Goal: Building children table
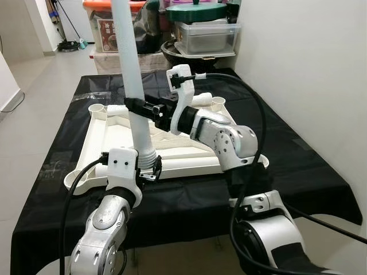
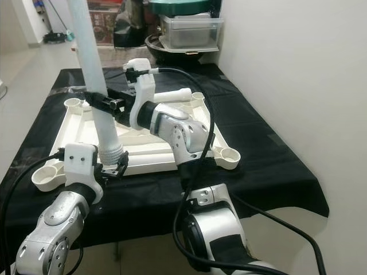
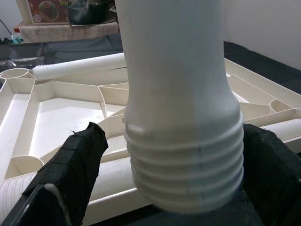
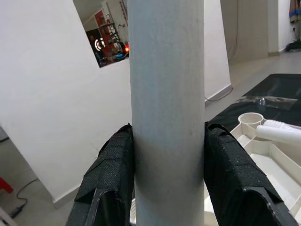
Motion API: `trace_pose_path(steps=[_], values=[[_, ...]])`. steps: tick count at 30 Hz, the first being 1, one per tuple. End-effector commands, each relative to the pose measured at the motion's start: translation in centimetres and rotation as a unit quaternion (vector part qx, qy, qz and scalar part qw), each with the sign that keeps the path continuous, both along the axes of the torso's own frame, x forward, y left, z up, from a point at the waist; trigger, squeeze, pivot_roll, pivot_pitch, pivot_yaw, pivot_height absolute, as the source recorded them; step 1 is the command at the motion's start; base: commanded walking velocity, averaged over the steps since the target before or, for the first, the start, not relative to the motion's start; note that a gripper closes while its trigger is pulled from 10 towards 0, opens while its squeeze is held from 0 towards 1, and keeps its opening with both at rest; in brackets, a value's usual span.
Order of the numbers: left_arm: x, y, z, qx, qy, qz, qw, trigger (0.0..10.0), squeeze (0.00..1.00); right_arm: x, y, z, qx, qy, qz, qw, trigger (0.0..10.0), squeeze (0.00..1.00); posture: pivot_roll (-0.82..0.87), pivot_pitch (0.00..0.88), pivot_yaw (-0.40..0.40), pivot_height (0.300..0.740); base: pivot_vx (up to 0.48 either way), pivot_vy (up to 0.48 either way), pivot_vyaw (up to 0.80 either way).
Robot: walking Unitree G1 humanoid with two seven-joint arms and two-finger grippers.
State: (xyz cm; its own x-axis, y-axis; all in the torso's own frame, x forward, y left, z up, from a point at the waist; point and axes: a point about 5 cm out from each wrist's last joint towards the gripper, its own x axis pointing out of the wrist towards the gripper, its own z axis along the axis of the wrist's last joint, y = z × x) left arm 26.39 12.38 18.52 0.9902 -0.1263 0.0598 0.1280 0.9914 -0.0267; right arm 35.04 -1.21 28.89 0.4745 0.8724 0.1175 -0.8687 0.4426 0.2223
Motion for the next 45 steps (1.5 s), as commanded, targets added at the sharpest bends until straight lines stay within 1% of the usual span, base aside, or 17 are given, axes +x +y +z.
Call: trace_pose_path(steps=[1,8,9,12,21,22,23,25,26,28,32,33,37,40,45], values=[[0.0,-0.1,-0.5,-0.001,0.007,0.001,1.000,10.0,0.00,-0.5,0.2,0.0,0.005,0.004,0.010,1.000,0.0,0.00,-0.01,0.000,-0.016,0.740,0.000,0.000,0.00],[-0.1,-0.2,-0.7,-0.001,0.007,-0.002,1.000,10.0,0.00,-1.0,0.5,-0.5,0.000,0.011,0.018,1.000,0.0,0.00,-0.01,0.000,-0.016,0.740,0.000,0.000,0.00],[-0.1,-0.3,-0.7,-0.002,0.004,-0.004,1.000,0.0,0.00,-1.2,0.5,-0.5,0.000,0.012,0.019,1.000,0.0,0.00,-0.02,0.000,-0.015,0.740,0.000,0.000,0.00],[-0.2,-0.5,-0.5,0.001,-0.004,-0.008,1.000,0.0,0.00,-1.3,0.5,-0.5,-0.001,0.012,0.017,1.000,0.0,0.00,-0.02,0.000,-0.015,0.740,0.000,0.000,0.00],[-0.3,-0.3,-0.8,0.008,-0.001,0.005,1.000,0.0,0.00,-1.0,0.3,-0.5,0.003,0.016,-0.006,1.000,0.0,0.00,-0.02,0.000,-0.017,0.740,0.000,0.000,0.00],[-0.3,-0.2,-0.9,0.025,0.002,0.007,1.000,2.7,0.00,-0.9,0.2,-0.5,0.003,0.015,-0.008,1.000,0.0,0.00,-0.02,0.000,-0.018,0.740,0.000,0.000,0.00],[-0.2,-0.2,-1.1,0.037,0.006,0.006,0.999,7.3,0.00,-0.9,0.2,-0.5,0.002,0.015,-0.011,1.000,0.7,0.00,-0.02,0.000,-0.018,0.740,0.000,0.000,0.00],[-0.2,-0.2,-1.2,0.046,0.009,0.005,0.999,7.3,0.00,-0.9,0.2,-0.6,0.001,0.016,-0.013,1.000,0.7,0.00,-0.02,0.000,-0.018,0.740,0.000,0.000,0.00],[-0.3,-0.1,-1.2,0.061,0.006,0.005,0.998,10.0,0.00,-0.8,0.1,-0.7,-0.002,0.015,-0.018,1.000,10.0,1.00,-0.01,0.000,-0.019,0.740,0.000,0.000,0.00],[-0.3,0.1,-1.3,0.080,0.001,0.005,0.997,10.0,0.00,-0.7,0.1,-0.8,-0.007,0.009,-0.024,1.000,10.0,1.00,-0.01,0.000,-0.020,0.740,0.000,0.000,0.00],[-0.4,0.4,-1.3,0.093,-0.002,0.006,0.996,10.0,0.00,-0.5,0.0,-0.8,-0.005,0.017,-0.037,0.999,10.0,1.00,-0.01,0.000,-0.020,0.740,0.000,0.000,0.00],[-0.4,0.6,-1.3,0.097,-0.003,0.005,0.995,10.0,0.00,-0.4,0.0,-0.8,-0.002,0.022,-0.040,0.999,10.0,0.00,-0.01,0.000,-0.020,0.740,0.000,0.000,0.00],[-0.4,0.9,-1.3,0.106,-0.006,0.006,0.994,10.0,0.00,-0.3,0.1,-0.8,0.000,0.029,-0.041,0.999,10.0,0.00,-0.01,0.000,-0.020,0.740,0.000,0.000,0.00],[-0.3,1.0,-1.2,0.116,-0.011,0.007,0.993,10.0,0.00,-0.6,0.4,-1.0,-0.002,0.038,-0.027,0.999,10.0,0.00,-0.01,0.000,-0.020,0.740,0.000,0.000,0.00],[-0.2,0.7,-1.2,0.124,-0.014,-0.002,0.992,10.0,0.00,-1.0,0.9,-1.4,-0.007,0.048,-0.015,0.999,10.0,0.00,-0.01,0.000,-0.020,0.740,0.000,0.000,0.00]])
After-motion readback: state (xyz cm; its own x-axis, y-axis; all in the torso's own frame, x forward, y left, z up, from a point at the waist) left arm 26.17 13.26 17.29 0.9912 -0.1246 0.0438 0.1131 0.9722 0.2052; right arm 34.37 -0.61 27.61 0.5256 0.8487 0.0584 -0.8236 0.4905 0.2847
